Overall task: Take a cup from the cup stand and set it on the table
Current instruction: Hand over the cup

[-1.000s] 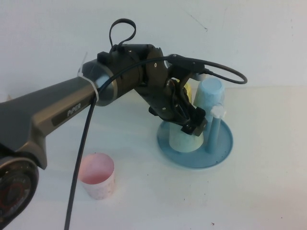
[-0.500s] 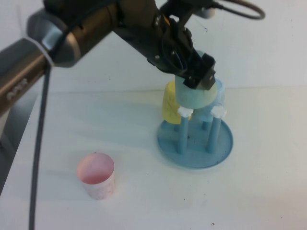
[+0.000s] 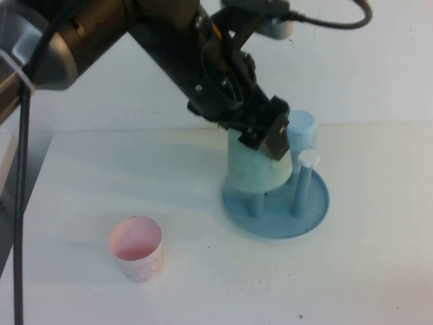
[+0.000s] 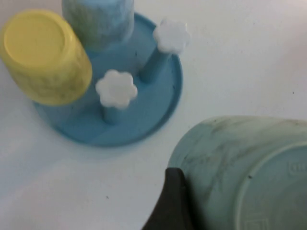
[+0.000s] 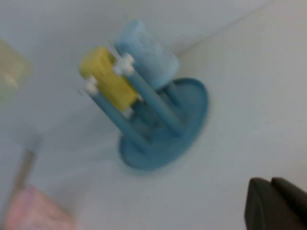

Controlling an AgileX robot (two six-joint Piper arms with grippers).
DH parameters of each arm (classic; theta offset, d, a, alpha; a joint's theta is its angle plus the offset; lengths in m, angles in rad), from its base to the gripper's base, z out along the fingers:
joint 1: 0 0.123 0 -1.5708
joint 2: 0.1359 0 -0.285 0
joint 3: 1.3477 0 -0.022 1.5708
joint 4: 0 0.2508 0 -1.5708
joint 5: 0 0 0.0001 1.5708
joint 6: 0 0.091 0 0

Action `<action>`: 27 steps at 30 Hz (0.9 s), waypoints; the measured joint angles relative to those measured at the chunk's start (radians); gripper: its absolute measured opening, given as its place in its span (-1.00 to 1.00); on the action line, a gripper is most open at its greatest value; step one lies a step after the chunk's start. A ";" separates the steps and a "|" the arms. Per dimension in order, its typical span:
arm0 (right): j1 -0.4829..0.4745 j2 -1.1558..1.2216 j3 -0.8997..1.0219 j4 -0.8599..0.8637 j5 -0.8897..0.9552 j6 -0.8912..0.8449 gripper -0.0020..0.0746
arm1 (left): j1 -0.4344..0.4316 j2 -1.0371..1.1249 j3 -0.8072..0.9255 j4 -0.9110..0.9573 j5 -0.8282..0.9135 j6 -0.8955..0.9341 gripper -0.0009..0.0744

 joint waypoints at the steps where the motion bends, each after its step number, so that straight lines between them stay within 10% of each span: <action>1: 0.000 0.000 0.000 0.059 -0.024 0.010 -0.95 | 0.005 -0.005 0.029 -0.008 0.002 -0.018 0.55; 14: 0.000 0.000 0.000 0.193 -0.314 -0.277 -0.95 | 0.211 -0.211 0.704 -0.658 -0.254 0.109 0.55; 27: 0.009 0.156 -0.090 0.276 -0.102 -0.494 -0.95 | 0.289 -0.182 0.877 -1.312 -0.207 0.250 0.55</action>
